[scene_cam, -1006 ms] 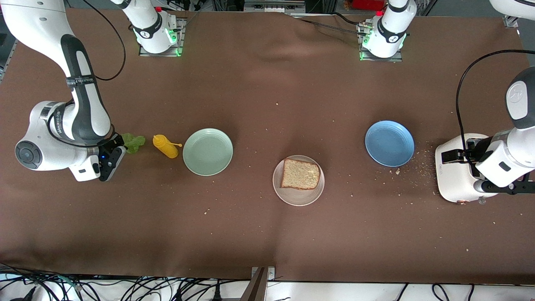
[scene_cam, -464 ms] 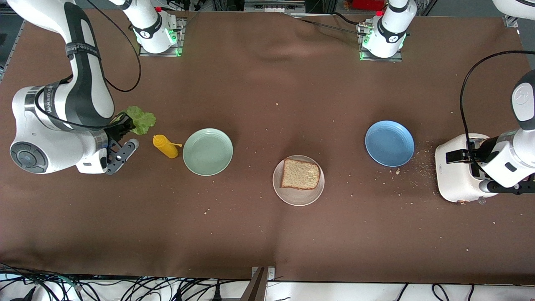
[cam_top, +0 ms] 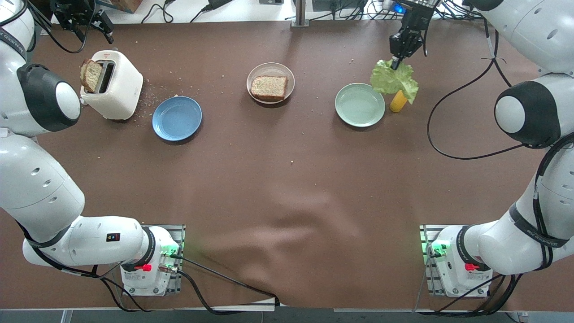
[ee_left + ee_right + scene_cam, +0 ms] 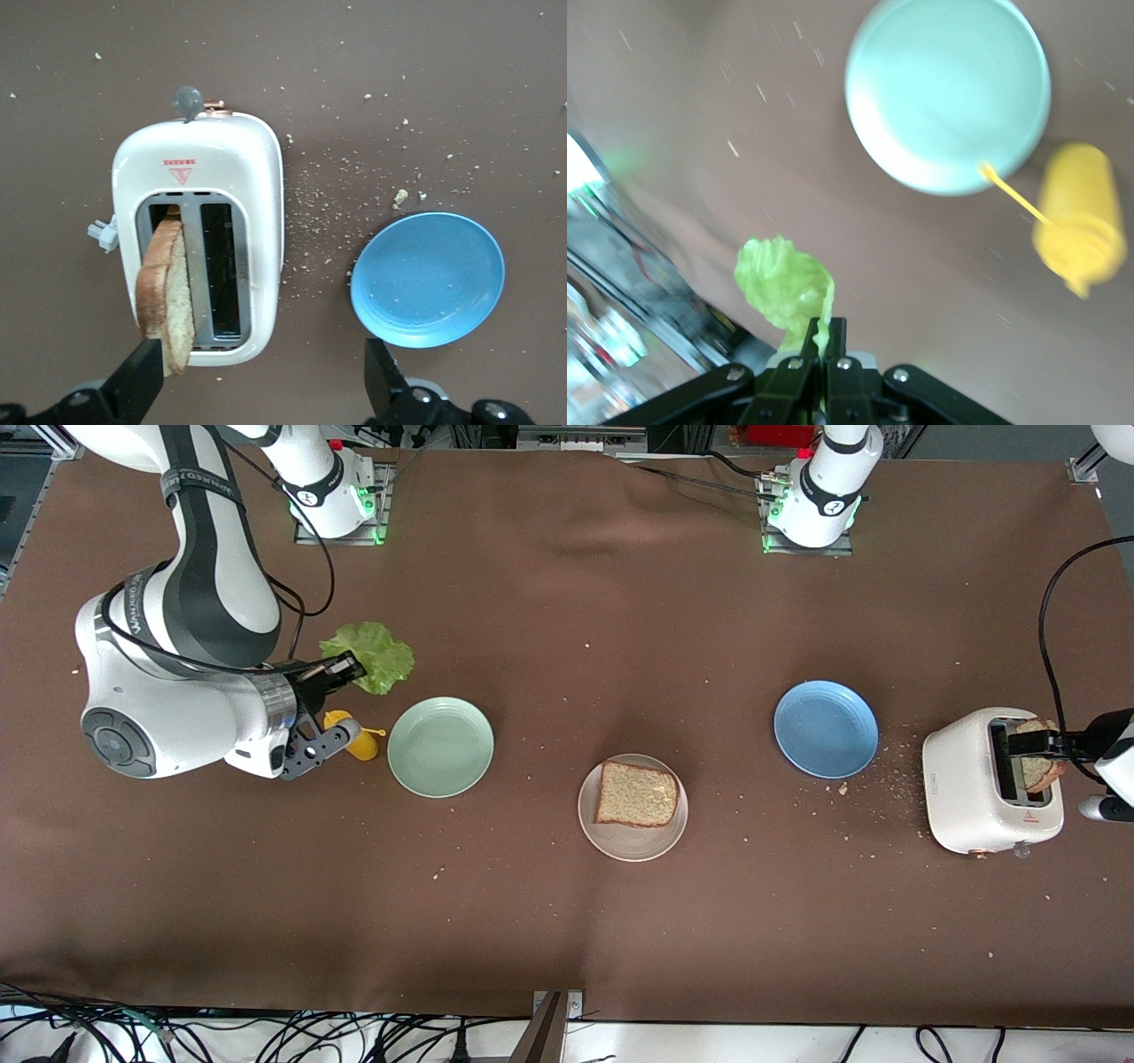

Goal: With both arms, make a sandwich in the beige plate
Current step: 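Carry the lettuce to the beige plate while the left gripper grasps toast, then lower the lettuce onto the bread and open the right gripper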

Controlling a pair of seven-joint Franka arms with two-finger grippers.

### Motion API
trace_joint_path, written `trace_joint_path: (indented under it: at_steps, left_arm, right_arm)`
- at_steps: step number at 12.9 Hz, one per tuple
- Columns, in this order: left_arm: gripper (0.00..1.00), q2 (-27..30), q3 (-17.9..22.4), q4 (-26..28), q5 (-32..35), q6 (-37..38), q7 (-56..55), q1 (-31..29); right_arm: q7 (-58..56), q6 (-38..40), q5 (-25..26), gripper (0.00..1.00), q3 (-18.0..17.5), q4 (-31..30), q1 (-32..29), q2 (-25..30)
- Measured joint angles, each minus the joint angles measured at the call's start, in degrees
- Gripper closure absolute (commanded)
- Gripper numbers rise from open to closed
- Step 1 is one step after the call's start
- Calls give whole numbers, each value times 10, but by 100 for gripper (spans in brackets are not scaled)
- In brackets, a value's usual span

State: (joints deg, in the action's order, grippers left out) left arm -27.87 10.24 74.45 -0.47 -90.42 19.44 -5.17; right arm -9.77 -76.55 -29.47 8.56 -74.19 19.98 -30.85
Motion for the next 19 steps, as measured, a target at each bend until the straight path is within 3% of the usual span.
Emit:
trace_joint_path:
  at_steps: [3,8,9,10,11,12,15,19]
  left_arm:
    - [0,-9,0,17,0,-11,29,-28]
    - [0,-28,0,36,0,-28,31,-45]
    - [8,-32,0,37,0,-34,31,-50]
    - [33,-36,0,39,0,-41,32,-54]
    - [78,-39,0,44,0,-51,33,-58]
    - [97,-42,0,50,0,-60,35,-62]
    - [100,-47,0,56,-4,-69,50,-75]
    - [100,-47,0,51,-20,-75,127,-92]
  right_arm:
    - [130,-115,-88,100,-1,0,33,-34]
    - [399,-391,-176,100,-13,0,125,-101]
    - [444,-458,-194,100,-29,0,133,-117]
    - [486,-533,-204,100,-50,0,135,-135]
    - [521,-604,-207,100,-73,0,135,-155]
    - [548,-656,-211,100,-91,3,135,-175]
    - [634,-719,-215,100,-114,45,134,-235]
    - [668,-736,-241,100,-135,93,131,-274]
